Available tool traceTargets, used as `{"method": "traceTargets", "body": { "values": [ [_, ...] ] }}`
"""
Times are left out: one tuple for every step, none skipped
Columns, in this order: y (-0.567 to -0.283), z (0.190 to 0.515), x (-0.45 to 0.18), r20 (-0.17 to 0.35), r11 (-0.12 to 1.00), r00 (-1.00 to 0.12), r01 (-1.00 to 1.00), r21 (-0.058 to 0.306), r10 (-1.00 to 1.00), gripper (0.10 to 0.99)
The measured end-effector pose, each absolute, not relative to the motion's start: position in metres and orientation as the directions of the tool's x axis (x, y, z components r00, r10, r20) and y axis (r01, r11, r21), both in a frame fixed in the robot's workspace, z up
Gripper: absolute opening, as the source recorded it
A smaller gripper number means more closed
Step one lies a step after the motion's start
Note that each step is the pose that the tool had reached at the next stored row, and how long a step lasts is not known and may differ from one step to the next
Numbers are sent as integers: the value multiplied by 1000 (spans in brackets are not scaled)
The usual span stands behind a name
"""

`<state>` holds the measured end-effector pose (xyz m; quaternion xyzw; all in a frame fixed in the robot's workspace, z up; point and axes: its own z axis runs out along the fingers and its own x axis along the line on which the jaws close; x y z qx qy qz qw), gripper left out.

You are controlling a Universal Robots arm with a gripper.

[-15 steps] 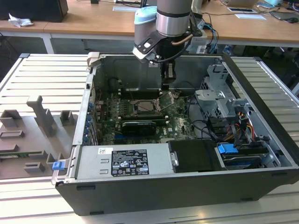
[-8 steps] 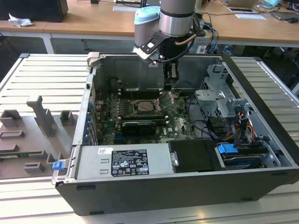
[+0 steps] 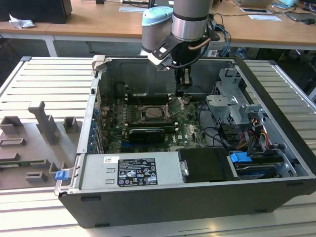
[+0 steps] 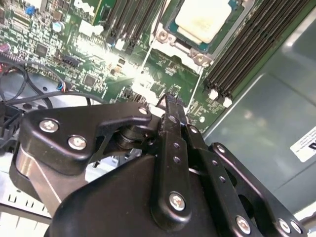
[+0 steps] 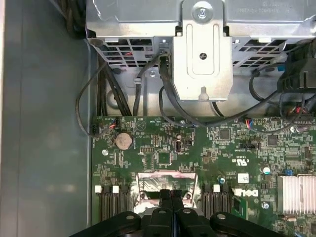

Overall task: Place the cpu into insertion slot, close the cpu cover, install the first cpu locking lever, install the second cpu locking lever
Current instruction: 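Close the cpu cover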

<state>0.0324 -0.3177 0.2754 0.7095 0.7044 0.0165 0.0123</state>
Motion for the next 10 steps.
{"method": "traceTargets", "body": {
  "values": [
    [-318,275,34,6,-7,7,999,40,1000,106],
    [-318,274,35,6,-7,7,999,40,1000,106],
    [-317,273,37,6,-7,7,999,39,1000,106],
    [-317,272,39,6,-7,7,999,39,1000,106],
    [-317,270,41,6,-7,7,999,38,1000,106],
    [-317,269,42,6,-7,7,999,38,1000,106],
    [-317,268,44,6,-7,7,999,37,1000,106],
    [-317,267,45,6,-7,7,999,37,1000,106],
    [-317,266,46,6,-7,7,999,37,1000,106],
    [-317,265,48,6,-7,7,999,36,1000,106]
  ]
}}
